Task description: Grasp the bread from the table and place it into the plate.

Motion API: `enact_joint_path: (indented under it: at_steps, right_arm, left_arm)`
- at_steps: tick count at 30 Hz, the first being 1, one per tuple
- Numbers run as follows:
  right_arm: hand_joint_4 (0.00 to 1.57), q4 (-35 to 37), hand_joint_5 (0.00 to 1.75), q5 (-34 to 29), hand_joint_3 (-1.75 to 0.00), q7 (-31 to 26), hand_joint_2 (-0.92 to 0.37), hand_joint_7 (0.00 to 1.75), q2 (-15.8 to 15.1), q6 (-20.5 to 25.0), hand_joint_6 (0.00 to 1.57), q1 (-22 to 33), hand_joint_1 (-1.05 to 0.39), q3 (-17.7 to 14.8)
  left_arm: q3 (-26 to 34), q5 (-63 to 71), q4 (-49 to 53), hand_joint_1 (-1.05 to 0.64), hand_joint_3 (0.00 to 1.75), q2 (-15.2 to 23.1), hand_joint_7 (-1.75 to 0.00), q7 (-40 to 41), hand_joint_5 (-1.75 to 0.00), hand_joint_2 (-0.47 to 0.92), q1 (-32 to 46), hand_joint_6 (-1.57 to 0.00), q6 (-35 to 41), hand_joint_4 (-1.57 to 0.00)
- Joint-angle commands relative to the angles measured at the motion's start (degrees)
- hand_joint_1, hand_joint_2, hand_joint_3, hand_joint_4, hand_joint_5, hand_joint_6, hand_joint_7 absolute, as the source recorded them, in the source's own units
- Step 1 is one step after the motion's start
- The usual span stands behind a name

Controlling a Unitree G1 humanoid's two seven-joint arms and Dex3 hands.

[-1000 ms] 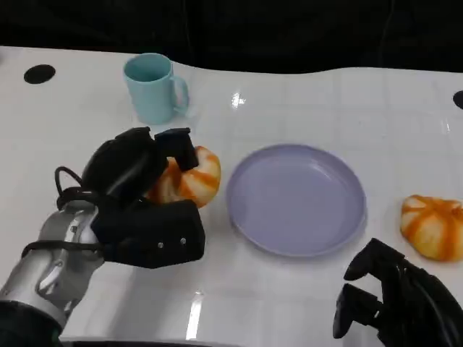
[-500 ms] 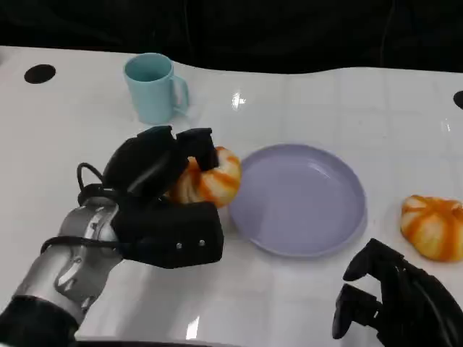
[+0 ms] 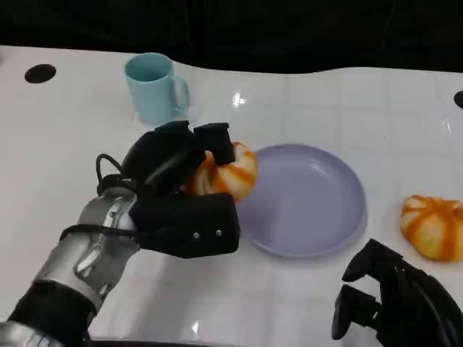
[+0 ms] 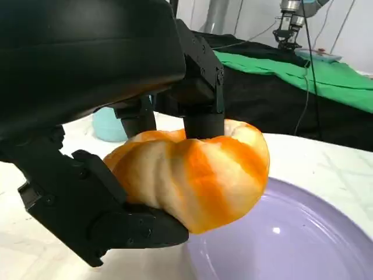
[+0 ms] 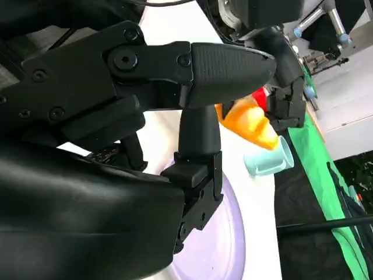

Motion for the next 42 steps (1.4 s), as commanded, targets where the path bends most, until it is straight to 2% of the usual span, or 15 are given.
enact_joint_path:
  at_steps: [1,24,36,37,38,40,42]
  right_arm:
    - [0.75,0.14,1.75,0.31,-0.52,0.54,-0.92,1.75,-0.49,-0.26,0.46,0.10,-0.53,-0.21]
    - [0.78,-1.04,1.75,0.62,-0.52,0.03,-0.92,1.75,-0.05,0.44,0.48,0.81,-0.52,0.31]
    - [0.78,-1.06,1.75,0.35,-0.53,-0.01,-0.92,1.75,0.02,-0.62,0.48,1.15,-0.52,0.95]
    - [0.78,-1.03,1.75,0.37,-0.53,0.09,-0.92,1.75,0.00,-0.73,0.48,1.18,-0.52,1.00]
    - [0.78,-1.04,1.75,0.30,-0.53,0.09,-0.92,1.75,-0.05,-0.76,0.48,1.18,-0.52,1.06]
    - [0.77,-1.02,1.75,0.28,-0.53,0.10,-0.92,1.75,-0.07,-0.81,0.48,1.18,-0.52,1.10]
    - [0.77,-1.15,1.75,0.26,-0.53,0.01,-0.92,1.75,-0.10,-0.68,0.48,1.20,-0.52,1.18]
  left_arm:
    - [-0.62,0.40,1.83,-0.20,1.02,-0.40,-1.75,0.53,-1.75,0.57,-2.28,-0.69,-0.29,-0.87]
    - [-4.44,1.71,9.51,-0.22,1.07,-6.19,-1.75,1.20,-1.75,0.59,-8.87,-0.69,-0.08,-0.90]
    - [-6.16,2.25,15.79,-0.19,1.01,-9.12,-1.75,2.66,-1.75,0.55,-11.82,-0.65,-1.02,-0.87]
    - [-6.11,1.98,16.20,-0.21,0.91,-9.37,-1.49,2.60,-1.75,0.55,-11.97,-0.69,-1.06,-0.83]
    - [-6.06,1.73,16.53,-0.21,0.83,-9.68,-1.33,2.45,-1.75,0.56,-12.12,-0.73,-0.88,-0.81]
    - [-5.93,1.30,17.11,-0.25,0.50,-10.09,-1.00,2.48,-1.69,0.69,-12.27,-0.78,-1.15,-0.75]
    - [-5.94,1.06,17.49,-0.24,0.40,-10.32,-0.89,2.20,-1.61,0.76,-12.31,-0.76,-1.39,-0.69]
